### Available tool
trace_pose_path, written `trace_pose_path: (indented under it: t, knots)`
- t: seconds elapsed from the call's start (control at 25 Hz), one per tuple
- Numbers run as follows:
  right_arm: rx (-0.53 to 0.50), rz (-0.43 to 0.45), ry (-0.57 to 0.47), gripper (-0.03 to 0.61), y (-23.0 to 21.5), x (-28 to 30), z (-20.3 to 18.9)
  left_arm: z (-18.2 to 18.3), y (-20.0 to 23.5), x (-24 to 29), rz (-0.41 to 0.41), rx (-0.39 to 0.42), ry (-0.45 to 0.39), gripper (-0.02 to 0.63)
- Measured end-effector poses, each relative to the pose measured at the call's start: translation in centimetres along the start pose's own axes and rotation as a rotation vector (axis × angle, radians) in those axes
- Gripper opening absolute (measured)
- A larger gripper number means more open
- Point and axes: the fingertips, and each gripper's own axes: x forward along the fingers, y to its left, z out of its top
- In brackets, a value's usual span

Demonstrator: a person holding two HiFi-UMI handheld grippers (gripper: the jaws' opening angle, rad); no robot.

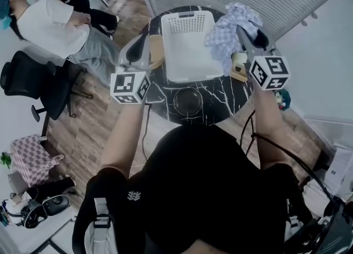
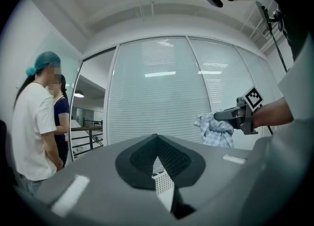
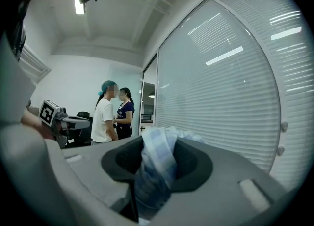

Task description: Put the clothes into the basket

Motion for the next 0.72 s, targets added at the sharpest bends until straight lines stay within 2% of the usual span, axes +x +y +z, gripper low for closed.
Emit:
trace_pose_path:
  t: [0.72]
  knots:
    - [0.031,0.105,-0.036,0.153,3.8,6.0,1.2,3.7,2.6,0.9,0.042,0.006,-0.054,0.006]
